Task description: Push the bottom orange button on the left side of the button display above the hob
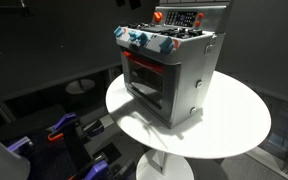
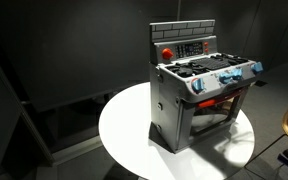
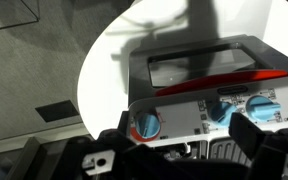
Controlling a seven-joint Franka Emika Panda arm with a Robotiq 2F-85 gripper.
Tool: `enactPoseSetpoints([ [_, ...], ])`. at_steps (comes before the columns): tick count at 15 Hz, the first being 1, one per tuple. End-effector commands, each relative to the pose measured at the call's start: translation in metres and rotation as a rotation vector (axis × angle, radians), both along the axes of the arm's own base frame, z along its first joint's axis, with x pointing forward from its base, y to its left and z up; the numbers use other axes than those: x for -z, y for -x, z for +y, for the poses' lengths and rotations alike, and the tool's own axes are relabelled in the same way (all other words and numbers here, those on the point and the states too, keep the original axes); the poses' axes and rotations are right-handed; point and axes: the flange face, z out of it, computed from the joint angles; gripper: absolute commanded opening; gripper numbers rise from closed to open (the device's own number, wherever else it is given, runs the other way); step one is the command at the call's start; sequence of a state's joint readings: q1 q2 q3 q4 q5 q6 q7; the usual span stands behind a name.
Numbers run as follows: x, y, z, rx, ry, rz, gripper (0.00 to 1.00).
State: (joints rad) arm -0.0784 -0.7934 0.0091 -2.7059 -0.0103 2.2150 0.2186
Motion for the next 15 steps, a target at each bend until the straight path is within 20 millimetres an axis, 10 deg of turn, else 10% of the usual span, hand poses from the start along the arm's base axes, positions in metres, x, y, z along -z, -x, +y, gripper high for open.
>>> enactPoseSetpoints([
  [1,-0.011,-0.04,-0.002,0.053,-0.023,-0.007,1.0],
  [15,0.008,-0.184,-0.025,0.211,-0.016,-0.01,1.0],
])
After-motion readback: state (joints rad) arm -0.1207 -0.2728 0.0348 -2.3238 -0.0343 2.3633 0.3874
